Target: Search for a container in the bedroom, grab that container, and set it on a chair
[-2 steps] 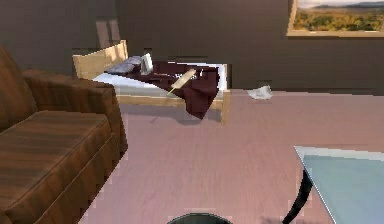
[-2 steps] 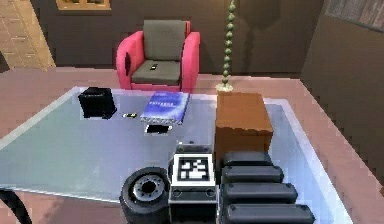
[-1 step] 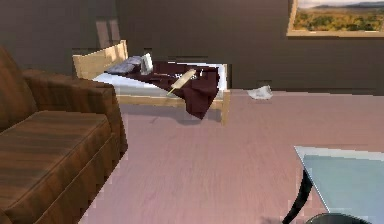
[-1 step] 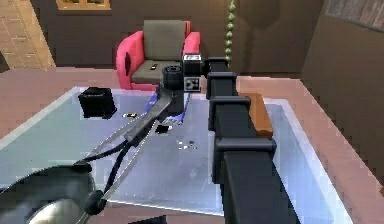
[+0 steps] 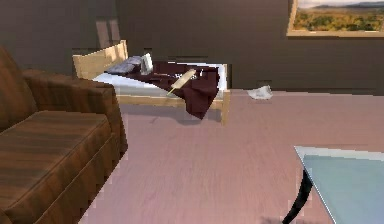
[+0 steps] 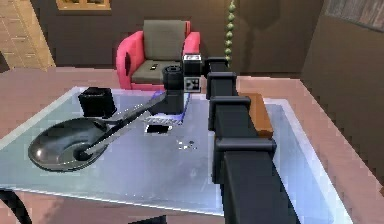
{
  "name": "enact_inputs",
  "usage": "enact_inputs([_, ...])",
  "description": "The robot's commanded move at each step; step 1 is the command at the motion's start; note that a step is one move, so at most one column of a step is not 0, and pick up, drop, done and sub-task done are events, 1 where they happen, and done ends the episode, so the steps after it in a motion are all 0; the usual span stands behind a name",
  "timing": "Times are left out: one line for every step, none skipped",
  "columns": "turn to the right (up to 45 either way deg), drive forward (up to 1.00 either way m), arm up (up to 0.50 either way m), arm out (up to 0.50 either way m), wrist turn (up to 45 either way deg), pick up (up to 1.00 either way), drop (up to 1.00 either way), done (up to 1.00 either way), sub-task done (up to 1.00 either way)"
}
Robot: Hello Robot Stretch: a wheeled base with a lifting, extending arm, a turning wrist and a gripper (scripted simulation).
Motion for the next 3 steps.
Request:
enact_inputs([0.0,0.00,-0.40,0.00,0.0,0.00,0.00,0.00,0.00])
enact_inputs([0.0,0.00,-0.50,0.00,0.0,0.00,0.00,0.00,0.00])
enact_inputs([0.0,0.00,0.00,0.00,0.0,0.00,1.00,0.00,0.00])
